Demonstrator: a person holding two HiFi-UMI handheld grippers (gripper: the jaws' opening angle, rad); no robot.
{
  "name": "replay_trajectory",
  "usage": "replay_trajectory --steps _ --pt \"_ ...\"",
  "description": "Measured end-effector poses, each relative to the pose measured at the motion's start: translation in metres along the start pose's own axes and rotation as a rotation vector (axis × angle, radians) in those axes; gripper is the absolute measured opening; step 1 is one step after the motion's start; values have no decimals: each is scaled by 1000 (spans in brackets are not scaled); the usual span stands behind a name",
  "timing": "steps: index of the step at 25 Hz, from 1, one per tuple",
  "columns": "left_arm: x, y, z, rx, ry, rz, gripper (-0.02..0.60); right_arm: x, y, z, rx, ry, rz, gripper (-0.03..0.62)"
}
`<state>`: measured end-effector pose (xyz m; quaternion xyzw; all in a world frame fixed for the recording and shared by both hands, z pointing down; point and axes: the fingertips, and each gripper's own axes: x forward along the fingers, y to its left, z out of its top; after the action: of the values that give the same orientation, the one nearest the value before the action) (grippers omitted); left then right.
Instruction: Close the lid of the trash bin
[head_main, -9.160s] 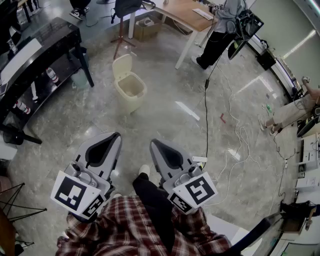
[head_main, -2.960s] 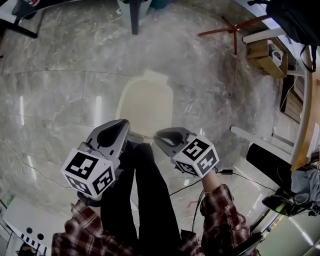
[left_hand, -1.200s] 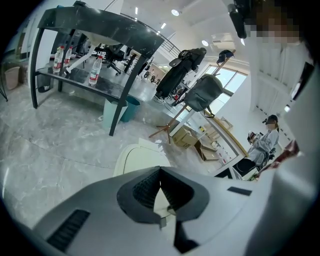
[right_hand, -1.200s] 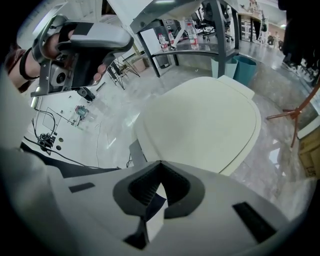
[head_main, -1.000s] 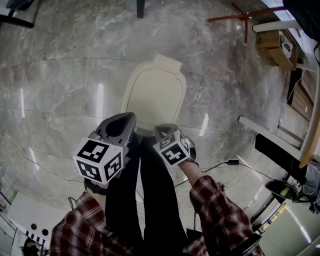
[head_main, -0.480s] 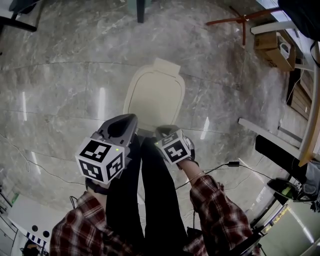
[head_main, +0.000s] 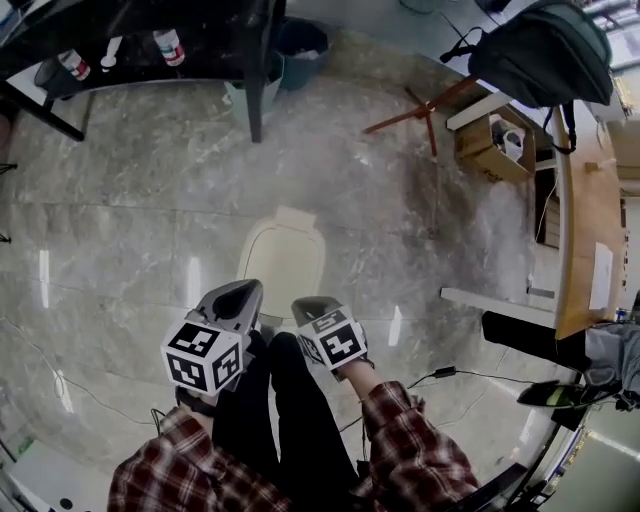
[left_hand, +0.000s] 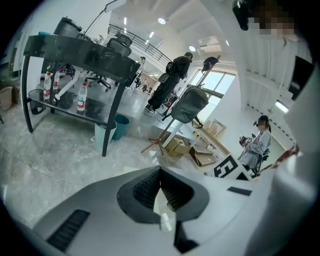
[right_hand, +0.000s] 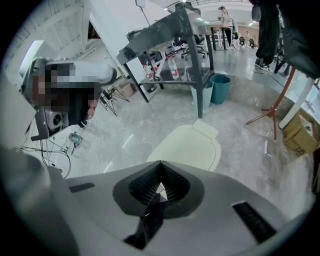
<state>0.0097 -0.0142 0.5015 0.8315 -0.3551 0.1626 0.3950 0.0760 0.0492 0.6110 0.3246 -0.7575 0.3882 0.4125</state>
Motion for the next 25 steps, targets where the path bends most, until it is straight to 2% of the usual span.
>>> replay_trajectory --steps 9,13,19,25 --pt "-66 -81 85 52 -122 -31 11 -161 30 92 36 -311 6 14" --pt "-105 -117 126 87 -195 -51 11 -234 56 127 -41 -435 9 14" --pt "-145 -179 176 205 -247 -122 12 -338 101 171 -144 -635 -8 14" --pt "-173 -225 190 284 -285 -191 12 -403 129 181 -184 -776 -17 14"
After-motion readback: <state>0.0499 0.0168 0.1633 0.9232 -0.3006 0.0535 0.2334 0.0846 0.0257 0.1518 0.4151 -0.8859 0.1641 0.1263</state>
